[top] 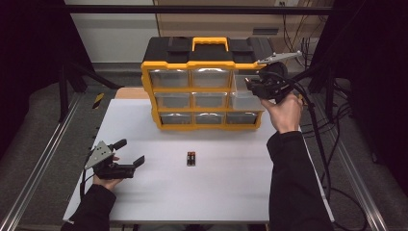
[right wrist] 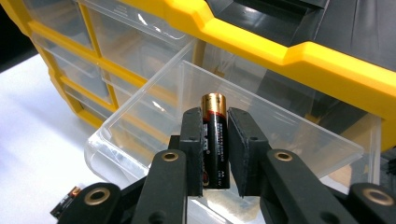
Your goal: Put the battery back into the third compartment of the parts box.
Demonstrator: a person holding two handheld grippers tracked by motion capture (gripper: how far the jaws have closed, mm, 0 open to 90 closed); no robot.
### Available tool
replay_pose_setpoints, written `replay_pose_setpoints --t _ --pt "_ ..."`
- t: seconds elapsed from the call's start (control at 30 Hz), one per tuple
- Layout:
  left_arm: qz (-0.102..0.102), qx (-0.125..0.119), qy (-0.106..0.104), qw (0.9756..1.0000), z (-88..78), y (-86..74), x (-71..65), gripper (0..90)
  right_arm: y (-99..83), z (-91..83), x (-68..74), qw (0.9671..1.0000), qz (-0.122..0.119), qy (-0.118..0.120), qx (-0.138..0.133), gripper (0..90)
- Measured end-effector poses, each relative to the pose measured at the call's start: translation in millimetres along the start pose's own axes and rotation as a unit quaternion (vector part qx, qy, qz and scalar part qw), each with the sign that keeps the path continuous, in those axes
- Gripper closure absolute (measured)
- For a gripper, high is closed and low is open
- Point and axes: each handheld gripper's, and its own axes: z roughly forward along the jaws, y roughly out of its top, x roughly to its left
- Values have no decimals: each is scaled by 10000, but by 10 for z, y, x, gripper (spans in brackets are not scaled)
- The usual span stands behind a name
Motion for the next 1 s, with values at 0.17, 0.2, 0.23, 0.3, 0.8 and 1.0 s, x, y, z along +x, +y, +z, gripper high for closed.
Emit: replay_pose_setpoints --t 0.17,0.2,0.23,0.3,0.8,1.0 --pt "0 0 0 10000 -1 0 -1 20 -15 -55 1 9993 2 9 -363 677" --pt "2 4 -1 10000 -1 0 -1 20 -15 -55 1 9993 2 9 -363 677" --pt "-1 7 0 10000 0 0 -1 20 -17 -84 2 9988 19 32 -495 642" --pt "-1 4 -3 10000 0 0 -2 20 -25 -158 8 9965 50 19 -832 518" --pt "5 9 3 10000 1 0 -3 20 -494 -528 500 9790 -79 264 -2021 44" --pt "7 5 1 10000 1 1 -7 20 -700 -447 687 9801 -86 671 -1865 40"
